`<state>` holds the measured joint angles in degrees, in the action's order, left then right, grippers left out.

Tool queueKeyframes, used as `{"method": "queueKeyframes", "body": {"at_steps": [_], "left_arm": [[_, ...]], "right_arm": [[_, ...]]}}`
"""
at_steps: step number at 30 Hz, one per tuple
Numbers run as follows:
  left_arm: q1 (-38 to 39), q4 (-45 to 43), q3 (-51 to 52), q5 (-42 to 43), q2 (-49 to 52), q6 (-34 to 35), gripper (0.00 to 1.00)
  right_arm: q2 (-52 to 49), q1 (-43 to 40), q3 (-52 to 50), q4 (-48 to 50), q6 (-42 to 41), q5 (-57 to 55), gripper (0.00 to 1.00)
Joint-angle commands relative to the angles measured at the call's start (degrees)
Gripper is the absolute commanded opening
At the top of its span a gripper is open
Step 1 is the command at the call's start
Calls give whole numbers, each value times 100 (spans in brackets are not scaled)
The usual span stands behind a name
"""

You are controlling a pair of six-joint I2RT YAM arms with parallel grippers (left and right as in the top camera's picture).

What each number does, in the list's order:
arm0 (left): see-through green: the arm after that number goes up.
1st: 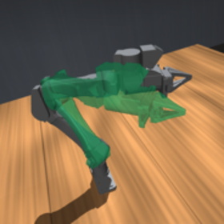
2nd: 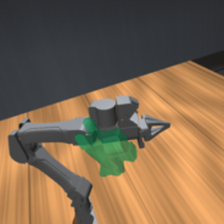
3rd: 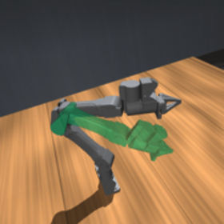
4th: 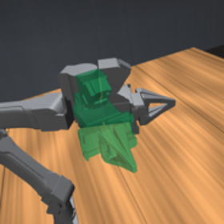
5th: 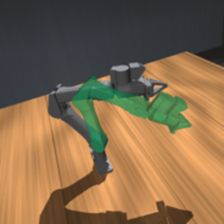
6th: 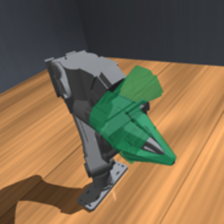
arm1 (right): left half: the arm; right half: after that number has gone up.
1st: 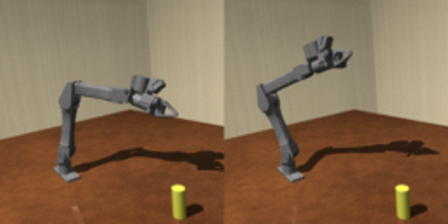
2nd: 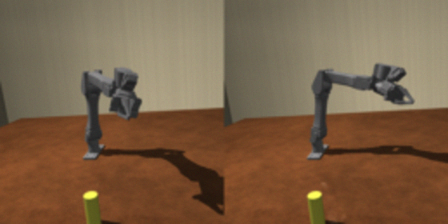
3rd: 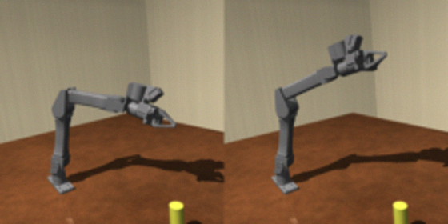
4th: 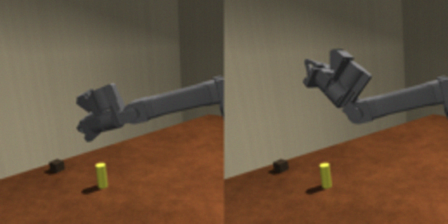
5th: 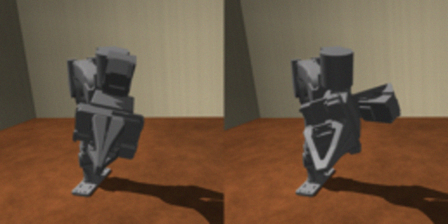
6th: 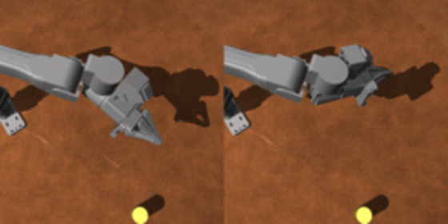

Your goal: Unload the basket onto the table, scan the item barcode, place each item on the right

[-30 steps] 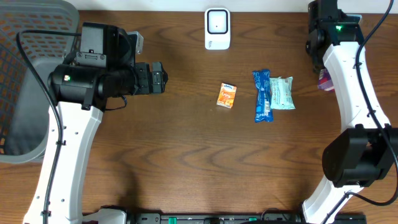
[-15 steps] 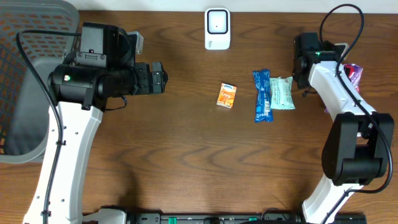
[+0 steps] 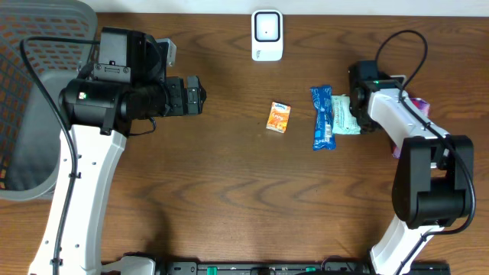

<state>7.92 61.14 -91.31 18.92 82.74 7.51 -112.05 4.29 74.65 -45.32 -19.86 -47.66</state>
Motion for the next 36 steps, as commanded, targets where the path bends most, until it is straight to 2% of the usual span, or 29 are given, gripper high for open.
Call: {"method": "queueKeyframes", "body": {"at_steps": [1, 5, 8, 11, 16, 20, 24, 25, 27, 30, 32, 36], "left_arm": [[-15, 9, 11, -52, 11, 9, 98], [-15, 7, 11, -52, 11, 9, 98], [-15, 9, 11, -52, 11, 9, 98], [-15, 7, 11, -52, 11, 9, 98], [-15, 7, 11, -52, 11, 9, 98], [-13, 9, 11, -52, 11, 9, 98], [-15, 9, 11, -52, 11, 9, 98], [-15, 7, 11, -52, 11, 9, 98], [-15, 7, 11, -52, 11, 9, 98], [-13, 9, 11, -52, 11, 9, 98], [-15, 7, 11, -52, 11, 9, 98], [-15, 7, 11, -52, 11, 9, 98]], "right_arm": [[42, 116, 586, -352, -63, 1224, 73], [42, 74, 1777, -1154, 260, 2347, 75], [42, -173, 2881, -2048, 280, 2778, 89], [39, -704, 3101, -2433, 280, 2992, 92], [4, -1851, 2616, -2253, 721, 4597, 89], [-20, -2660, 1843, -1606, 1180, 6164, 85], [-26, -3139, 1130, -1027, 1325, 6830, 82], [-26, -3187, 1056, -951, 1342, 6891, 80], [-37, -3377, 774, -647, 1478, 7281, 67], [-44, -3617, 442, -251, 1593, 7884, 63], [-59, -3759, 262, -39, 1676, 8179, 57], [-85, -3849, -31, 293, 1683, 8338, 57]]}}
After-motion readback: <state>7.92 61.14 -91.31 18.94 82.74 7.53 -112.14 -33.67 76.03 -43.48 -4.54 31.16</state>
